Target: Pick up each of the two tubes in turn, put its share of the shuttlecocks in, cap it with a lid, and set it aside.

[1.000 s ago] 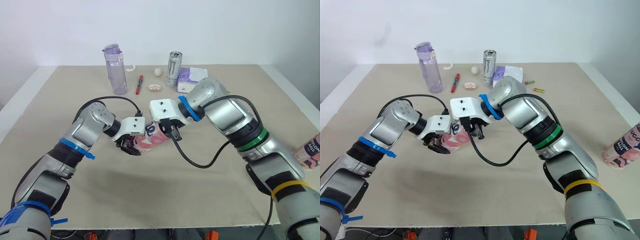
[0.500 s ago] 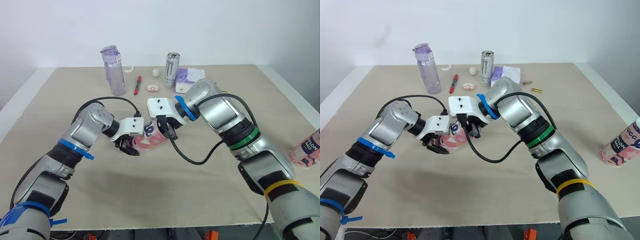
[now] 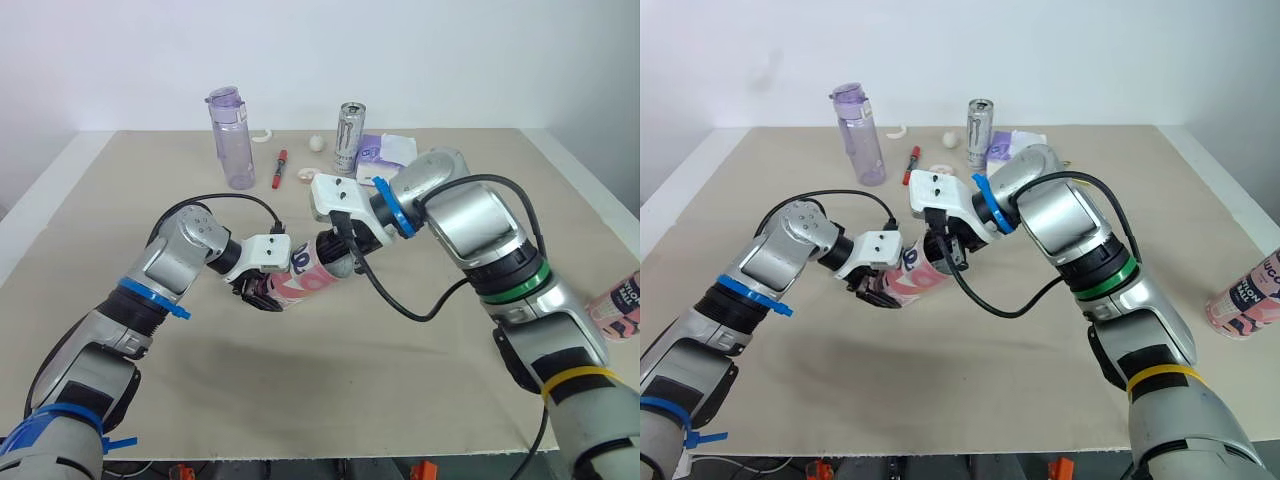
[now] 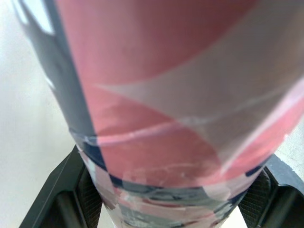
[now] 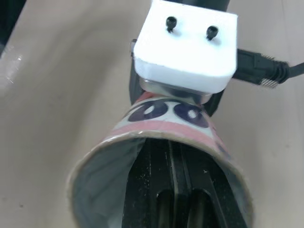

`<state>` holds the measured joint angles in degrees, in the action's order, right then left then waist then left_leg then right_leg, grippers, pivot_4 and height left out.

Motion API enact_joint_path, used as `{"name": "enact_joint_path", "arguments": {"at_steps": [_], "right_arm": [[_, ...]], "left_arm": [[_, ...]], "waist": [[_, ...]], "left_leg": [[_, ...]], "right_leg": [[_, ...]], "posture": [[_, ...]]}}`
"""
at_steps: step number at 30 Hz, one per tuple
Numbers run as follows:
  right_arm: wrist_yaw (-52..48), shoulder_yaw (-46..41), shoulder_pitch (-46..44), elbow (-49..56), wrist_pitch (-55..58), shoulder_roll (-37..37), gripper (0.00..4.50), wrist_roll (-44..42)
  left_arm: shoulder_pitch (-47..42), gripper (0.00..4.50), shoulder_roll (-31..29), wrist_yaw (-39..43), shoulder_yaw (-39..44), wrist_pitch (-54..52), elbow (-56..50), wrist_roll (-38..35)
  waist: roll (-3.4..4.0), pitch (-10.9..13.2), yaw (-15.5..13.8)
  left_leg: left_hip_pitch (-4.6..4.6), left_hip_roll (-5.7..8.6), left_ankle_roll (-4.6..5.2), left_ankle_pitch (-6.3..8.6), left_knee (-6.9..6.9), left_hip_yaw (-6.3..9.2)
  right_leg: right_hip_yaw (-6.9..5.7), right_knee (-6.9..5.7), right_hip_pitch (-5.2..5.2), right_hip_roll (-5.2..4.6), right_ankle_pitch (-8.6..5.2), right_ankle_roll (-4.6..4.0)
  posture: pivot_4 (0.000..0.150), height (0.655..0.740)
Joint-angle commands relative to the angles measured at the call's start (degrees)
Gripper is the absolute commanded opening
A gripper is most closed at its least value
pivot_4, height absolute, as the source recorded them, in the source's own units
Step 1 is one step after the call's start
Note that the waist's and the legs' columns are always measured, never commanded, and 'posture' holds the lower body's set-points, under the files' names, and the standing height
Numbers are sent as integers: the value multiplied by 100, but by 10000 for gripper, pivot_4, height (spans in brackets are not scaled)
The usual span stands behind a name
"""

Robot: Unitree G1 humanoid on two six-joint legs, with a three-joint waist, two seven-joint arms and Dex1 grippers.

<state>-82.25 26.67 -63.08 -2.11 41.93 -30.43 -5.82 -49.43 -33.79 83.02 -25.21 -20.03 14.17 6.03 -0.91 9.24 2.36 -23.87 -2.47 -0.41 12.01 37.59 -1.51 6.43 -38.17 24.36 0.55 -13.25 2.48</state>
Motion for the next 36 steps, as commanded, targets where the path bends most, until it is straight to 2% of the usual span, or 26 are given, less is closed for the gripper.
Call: {"name": "enact_joint_path", "arguments": {"at_steps": [1,11,20,25,30,36], "right_arm": [[112,-81,66,223,16,-17,430,-102],[387,504,-82,-336,-658,467,430,369],[298,581,-159,-662,-969,716,430,523],[89,-27,-149,-234,-797,141,430,239],[-58,-668,132,557,-274,-611,430,-347],[87,-1694,629,1322,358,-1329,430,-1157]], "left_arm": [[58,31606,57,-76,-166,10,48,105],[74,31606,52,-80,-166,-62,-27,102],[132,31606,48,-124,-143,-140,-135,86],[164,31606,44,-233,-81,-37,-26,101],[178,31606,53,-283,-33,87,95,97],[239,31606,82,-430,94,358,375,88]], "waist": [[0,0,0],[0,0,19],[-1,-1,61],[0,0,27],[0,0,-38],[0,1,-59]], "left_leg": [[0,0,0,0,0,0],[0,-1,0,0,0,-1],[28,-17,0,0,-2,-2],[25,-15,0,0,-3,-2],[-18,-4,-1,-1,0,-4],[-22,4,-1,-1,-1,-1]], "right_leg": [[0,0,0,0,0,0],[0,0,2,1,0,0],[-1,-8,-7,17,8,-11],[-1,-7,-7,15,8,-12],[-2,7,6,-4,-6,4],[-4,9,7,-11,-8,7]], "posture": [[1500,7400],[1500,7400],[1500,7400],[1500,7400],[1500,7400],[1500,7400]]}}
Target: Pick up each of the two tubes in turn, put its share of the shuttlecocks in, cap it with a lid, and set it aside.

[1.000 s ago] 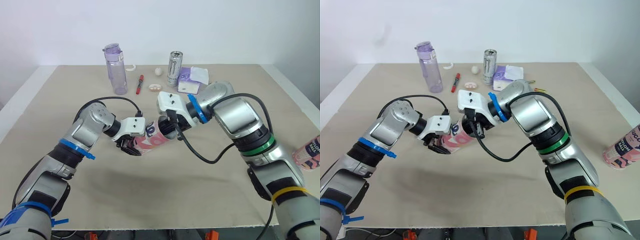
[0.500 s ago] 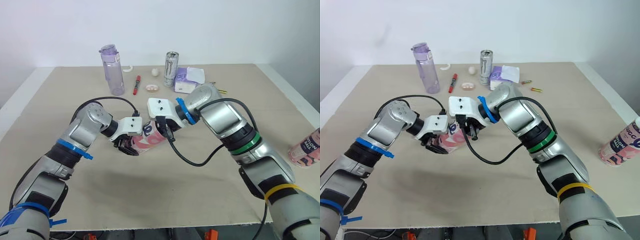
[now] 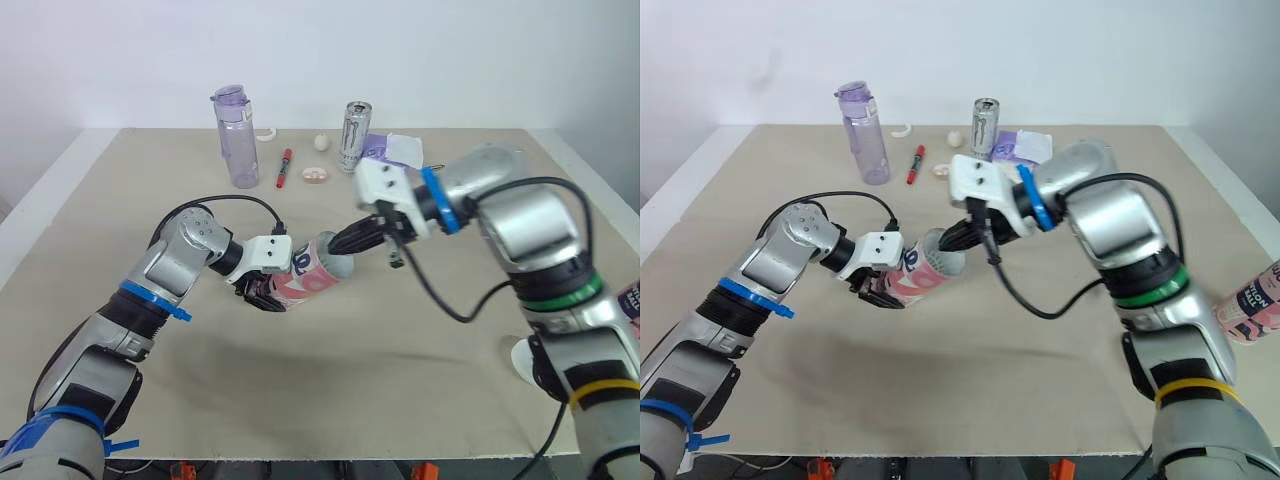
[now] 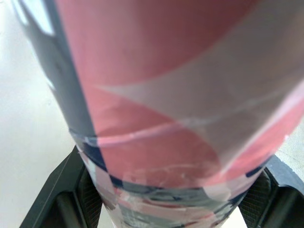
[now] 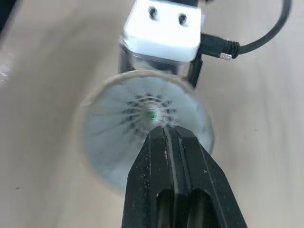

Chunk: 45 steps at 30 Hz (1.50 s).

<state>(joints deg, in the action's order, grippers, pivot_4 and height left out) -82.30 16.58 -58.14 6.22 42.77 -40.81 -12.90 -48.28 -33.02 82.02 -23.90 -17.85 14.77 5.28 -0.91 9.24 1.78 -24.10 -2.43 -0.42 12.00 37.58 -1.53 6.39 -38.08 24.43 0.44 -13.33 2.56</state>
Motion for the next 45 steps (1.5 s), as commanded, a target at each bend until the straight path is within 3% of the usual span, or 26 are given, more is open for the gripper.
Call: {"name": "enact_joint_path", "arguments": {"at_steps": [1,4,11,17,22,33,45], "right_arm": [[146,-856,246,579,331,-388,430,-570],[517,-1592,655,732,593,-572,430,-966],[1003,-2428,1882,1292,605,-942,430,-1455],[1422,-2814,2671,1466,495,-1190,430,-1590],[1602,-3073,3282,1583,488,-1357,430,-1747],[1928,-3205,3973,1758,348,-1465,430,-1902],[2018,-3414,4419,1802,258,-1740,430,-2047]], "left_arm": [[142,31606,15,-375,-7,226,380,146],[245,31606,137,-581,192,678,662,-18],[627,31606,709,-938,783,1215,962,-646],[1182,31606,1356,-1096,1103,1212,560,-1272],[1698,31606,1894,-1173,1079,964,-67,-1789],[1909,31606,1995,-1270,614,1983,264,-1335],[1813,31606,1915,-1121,345,2204,706,-1154]], "waist": [[0,0,-2],[-1,0,-17],[-1,0,-56],[-7,5,-63],[-16,10,-60],[-18,11,-53],[-16,9,-51]], "left_leg": [[1,-1,0,0,1,-1],[1,-3,8,-6,3,-2],[-7,4,14,-13,5,-9],[-47,77,12,-11,4,-4],[-75,92,11,1,4,1],[-65,89,11,0,3,11],[-55,88,11,0,3,10]], "right_leg": [[-1,-1,-1,0,2,-1],[-3,0,-8,-1,5,0],[-5,4,-10,-20,5,11],[-8,8,-2,-95,-19,95],[-11,41,5,-112,-11,106],[-20,56,-9,-103,-4,119],[-20,65,-24,-103,-2,122]], "posture": [[1500,7400],[1500,7400],[1500,7400],[1500,7400],[1500,7400],[1500,7400],[1500,7400]]}}
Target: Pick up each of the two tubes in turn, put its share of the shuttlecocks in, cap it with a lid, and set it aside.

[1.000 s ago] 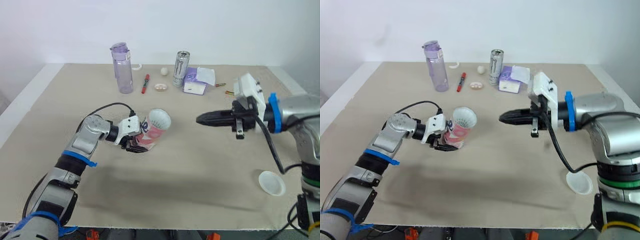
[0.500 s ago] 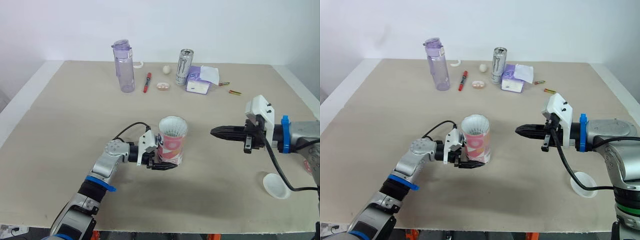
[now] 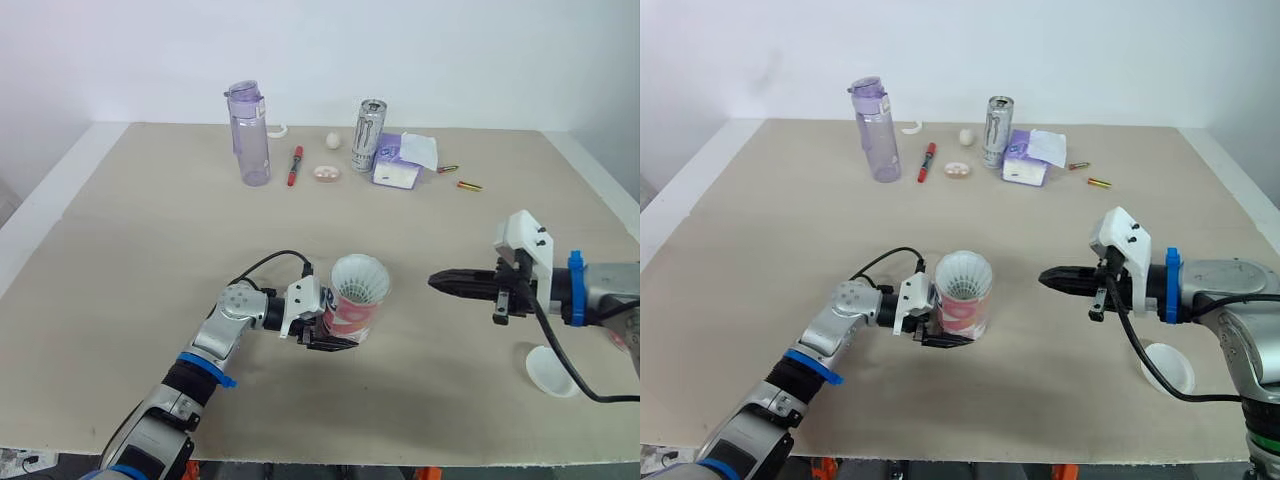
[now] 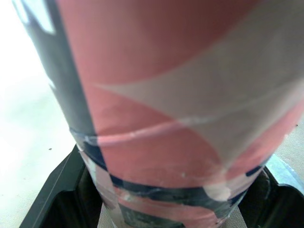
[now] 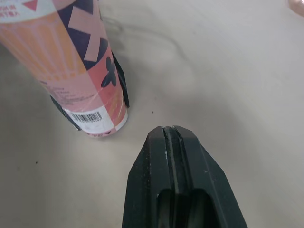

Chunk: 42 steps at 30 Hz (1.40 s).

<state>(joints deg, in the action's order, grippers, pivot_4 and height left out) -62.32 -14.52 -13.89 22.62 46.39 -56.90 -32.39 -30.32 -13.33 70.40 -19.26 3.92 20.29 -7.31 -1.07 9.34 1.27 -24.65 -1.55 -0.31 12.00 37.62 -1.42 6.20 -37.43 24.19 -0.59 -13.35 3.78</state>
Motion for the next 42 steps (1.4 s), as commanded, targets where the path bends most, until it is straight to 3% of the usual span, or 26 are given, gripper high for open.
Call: {"name": "enact_joint_path", "arguments": {"at_steps": [1,6,7,9,13,16,32,42], "right_arm": [[23,-315,15,152,-110,-146,430,-111],[38,-515,227,66,-105,-155,430,-208],[19,-617,330,-14,-128,-167,6432,-201],[-77,-807,586,-173,-230,-237,12972,-130],[-535,-1039,1491,-642,-984,-744,33851,561],[-677,-1110,1701,-974,-1361,-902,43957,757],[-1683,-441,1721,-3192,-2542,-1733,43957,1648],[-1813,326,1017,-4144,-3067,-1690,43957,2071]], "left_arm": [[12,31606,-57,47,-125,45,170,112],[-16,31606,-93,42,-139,122,216,143],[-18,31606,-100,40,-140,132,222,145],[-19,31606,-111,34,-151,144,223,143],[-38,31606,-128,34,-169,176,246,135],[-42,31606,-121,19,-197,190,253,131],[63,31606,-151,119,-278,102,130,70],[145,31606,-157,150,-299,9,17,39]], "waist": [[0,0,0],[-1,-1,0],[-1,-1,0],[-1,-1,-1],[-1,-2,-6],[3,-4,28],[5,-5,31],[16,-11,53]], "left_leg": [[1,0,0,0,0,0],[2,0,0,0,0,0],[3,-1,0,0,0,0],[3,-1,0,0,0,2],[5,0,0,0,0,3],[15,-2,0,0,0,-9],[44,-2,2,-1,-5,-10],[49,-1,2,-2,-4,-12]], "right_leg": [[0,0,-1,0,0,0],[0,0,-4,1,1,0],[0,1,-4,1,1,0],[-1,1,-6,2,2,1],[-2,5,-12,2,-1,3],[5,6,-14,2,2,1],[11,7,-39,5,-7,-11],[15,7,-41,6,-6,-14]], "posture": [[1500,7400],[1500,7400],[1500,7400],[1500,7400],[1500,7400],[1500,7400],[1500,7400],[1500,7400]]}}
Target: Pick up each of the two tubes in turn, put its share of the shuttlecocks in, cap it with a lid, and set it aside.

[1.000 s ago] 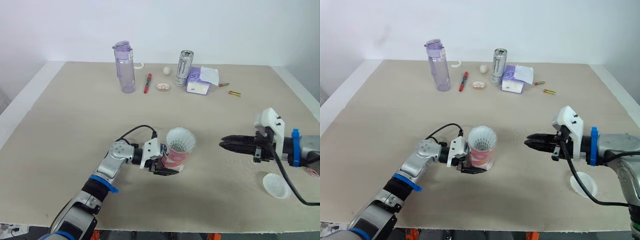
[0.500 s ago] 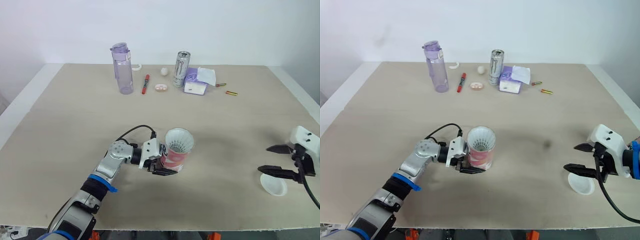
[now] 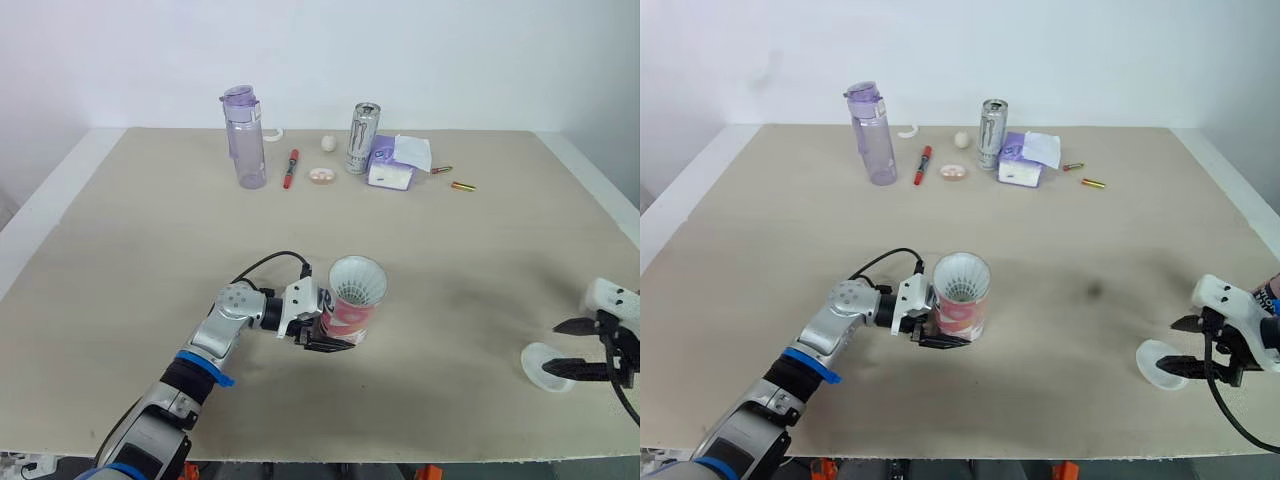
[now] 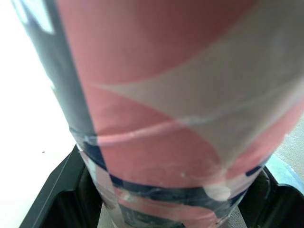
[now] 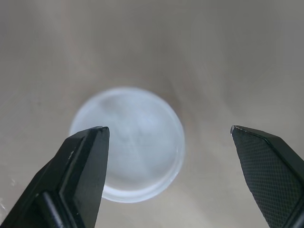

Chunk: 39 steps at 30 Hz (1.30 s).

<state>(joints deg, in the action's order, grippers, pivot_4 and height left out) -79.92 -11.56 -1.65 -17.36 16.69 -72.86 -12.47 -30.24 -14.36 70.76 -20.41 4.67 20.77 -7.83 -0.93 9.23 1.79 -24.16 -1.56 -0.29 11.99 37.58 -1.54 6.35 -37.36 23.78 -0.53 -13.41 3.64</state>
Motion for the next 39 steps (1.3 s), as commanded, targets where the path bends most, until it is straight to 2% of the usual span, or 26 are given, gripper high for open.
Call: {"name": "enact_joint_path", "arguments": {"at_steps": [1,5,6,8,10,12,13,15,17,25,31,35,39], "right_arm": [[-48,93,-277,-199,-76,-82,43957,99],[-65,304,-458,-359,-140,-38,43957,192],[-69,339,-466,-367,-157,-31,40241,208],[-76,384,-450,-343,-160,-26,36332,217],[-92,419,-374,-257,-171,-38,28717,213],[-86,480,-317,-212,-220,-39,23021,257],[-74,497,-308,-211,-242,-35,16750,277],[-55,524,-294,-196,-280,-29,11673,310],[-48,540,-246,-153,-330,-34,1223,348],[10,389,-183,231,-578,-14,1223,322],[-177,51,-461,1392,-562,-170,1223,-139],[-378,61,-1183,2349,-259,-273,1223,-649],[-502,596,-2593,3192,287,-102,1223,-1175]], "left_arm": [[142,31606,-56,112,-183,-71,-40,92],[137,31606,-48,80,-181,-91,-51,108],[139,31606,-48,69,-180,-96,-56,112],[145,31606,-57,51,-175,-104,-65,117],[152,31606,-72,43,-165,-106,-66,118],[152,31606,-83,41,-161,-99,-49,124],[153,31606,-85,41,-162,-96,-42,127],[146,31606,-81,35,-171,-86,-22,140],[127,31606,-62,18,-179,-87,0,153],[99,31606,-22,-19,-178,-117,56,164],[54,31606,-55,-2,-155,-91,178,197],[26,31606,-60,5,-157,-67,268,215],[-15,31606,-34,-6,-154,-118,414,218]], "waist": [[4,-2,1],[5,-2,3],[5,-2,3],[5,-2,3],[6,-3,2],[6,-3,2],[6,-3,3],[7,-3,3],[7,-3,3],[4,-2,4],[6,-3,15],[10,-4,28],[7,-3,28]], "left_leg": [[0,0,0,0,0,0],[0,0,0,0,-1,1],[0,0,0,0,-1,1],[0,0,0,0,-1,1],[0,0,0,0,-1,1],[1,0,0,0,-1,1],[1,0,0,0,-1,1],[2,0,0,0,-1,1],[3,0,0,0,-1,1],[38,0,-1,1,-1,2],[47,0,-1,1,-1,0],[51,0,-1,1,-1,0],[53,-2,-3,2,-1,1]], "right_leg": [[0,0,0,0,0,0],[0,0,-1,1,2,5],[-1,0,-1,1,2,6],[0,0,-1,1,2,7],[0,0,-1,1,4,10],[0,0,-1,1,3,8],[0,0,-1,1,4,8],[0,0,-1,1,3,7],[0,0,-3,1,3,7],[-1,1,-36,1,-9,-11],[1,0,-44,1,-7,-9],[2,0,-46,1,-6,-8],[0,1,-48,1,-9,-12]], "posture": [[1500,7400],[1500,7400],[1500,7400],[1500,7400],[1500,7400],[1500,7400],[1500,7400],[1500,7400],[1500,7400],[1500,7400],[1500,7400],[1500,7400],[1500,7400]]}}
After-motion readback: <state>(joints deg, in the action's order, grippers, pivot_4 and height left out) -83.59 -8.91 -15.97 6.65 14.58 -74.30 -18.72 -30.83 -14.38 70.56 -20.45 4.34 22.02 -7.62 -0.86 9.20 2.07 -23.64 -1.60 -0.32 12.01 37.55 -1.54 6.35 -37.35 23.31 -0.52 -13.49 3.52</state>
